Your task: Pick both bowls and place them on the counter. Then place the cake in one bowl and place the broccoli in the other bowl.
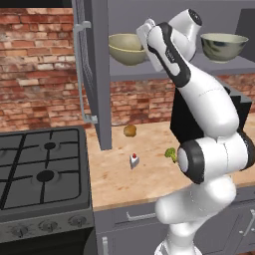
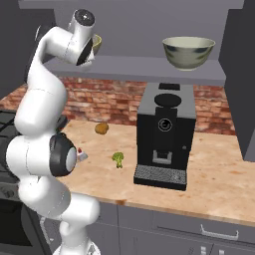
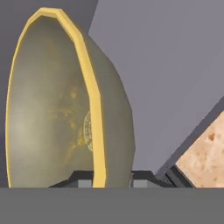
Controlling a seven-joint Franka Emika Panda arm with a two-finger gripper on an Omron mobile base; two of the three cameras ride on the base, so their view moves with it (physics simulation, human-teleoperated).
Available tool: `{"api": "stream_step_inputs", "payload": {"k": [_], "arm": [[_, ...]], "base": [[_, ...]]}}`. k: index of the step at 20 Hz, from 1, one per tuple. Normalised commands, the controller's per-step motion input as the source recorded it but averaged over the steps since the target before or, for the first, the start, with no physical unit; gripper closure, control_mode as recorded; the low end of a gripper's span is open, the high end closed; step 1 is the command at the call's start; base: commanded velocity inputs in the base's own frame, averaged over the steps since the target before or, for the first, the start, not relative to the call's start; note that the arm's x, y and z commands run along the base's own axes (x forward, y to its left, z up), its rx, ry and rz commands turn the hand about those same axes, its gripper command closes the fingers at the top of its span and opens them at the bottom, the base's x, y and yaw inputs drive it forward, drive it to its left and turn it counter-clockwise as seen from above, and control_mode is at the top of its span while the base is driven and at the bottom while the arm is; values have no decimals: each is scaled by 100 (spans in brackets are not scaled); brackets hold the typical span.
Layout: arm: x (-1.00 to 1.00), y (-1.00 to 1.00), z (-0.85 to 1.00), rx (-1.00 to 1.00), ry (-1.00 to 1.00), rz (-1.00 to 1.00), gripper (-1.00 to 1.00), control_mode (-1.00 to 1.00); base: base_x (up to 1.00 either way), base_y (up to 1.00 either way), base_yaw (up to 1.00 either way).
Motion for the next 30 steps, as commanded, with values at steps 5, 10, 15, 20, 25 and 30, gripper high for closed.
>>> {"api": "stream_step_inputs", "payload": {"k": [5,10,15,20,25,30], "arm": [[-93,-47,1,1,-11,-9,100,-100],[-100,-38,-16,0,-12,-9,100,-100],[-100,-26,-34,0,-12,-3,100,-100],[-100,-4,-58,-1,-5,0,100,-100],[-83,12,-65,-6,0,3,100,-100],[-44,41,-61,-16,4,6,100,-100]], "base": [[0,0,0],[0,0,0],[0,0,0],[0,0,0],[0,0,0],[0,0,0]]}}
